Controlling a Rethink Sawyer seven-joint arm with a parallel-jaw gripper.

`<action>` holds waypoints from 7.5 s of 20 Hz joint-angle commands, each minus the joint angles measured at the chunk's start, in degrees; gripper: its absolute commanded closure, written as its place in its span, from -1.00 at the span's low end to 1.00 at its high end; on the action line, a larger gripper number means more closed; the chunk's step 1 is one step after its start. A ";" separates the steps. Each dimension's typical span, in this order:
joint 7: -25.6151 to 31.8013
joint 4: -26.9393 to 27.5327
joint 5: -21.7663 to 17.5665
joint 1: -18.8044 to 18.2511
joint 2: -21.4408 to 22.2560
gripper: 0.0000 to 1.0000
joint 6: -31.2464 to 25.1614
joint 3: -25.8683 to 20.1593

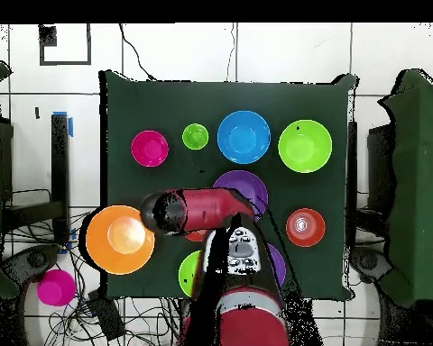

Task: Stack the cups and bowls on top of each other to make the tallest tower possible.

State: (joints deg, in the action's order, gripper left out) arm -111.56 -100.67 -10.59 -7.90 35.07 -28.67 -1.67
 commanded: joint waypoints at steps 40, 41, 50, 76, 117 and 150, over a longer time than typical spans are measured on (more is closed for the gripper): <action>-10.78 -12.82 5.76 6.07 10.55 -1.00 -9.17 -16.77; -11.45 -12.93 6.95 6.78 10.86 -1.00 -9.24 -16.37; -13.18 -12.24 12.87 13.01 12.49 -1.00 -10.61 -12.49; -9.08 -13.77 17.74 13.86 5.53 -1.00 -1.73 -12.83; -10.68 -7.87 16.80 19.55 -2.90 -1.00 2.90 -10.38; -15.70 -6.70 20.04 23.95 1.41 -1.00 -3.77 -8.99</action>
State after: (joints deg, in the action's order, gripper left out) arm -121.29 -111.28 9.38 16.05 34.94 -28.35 -9.31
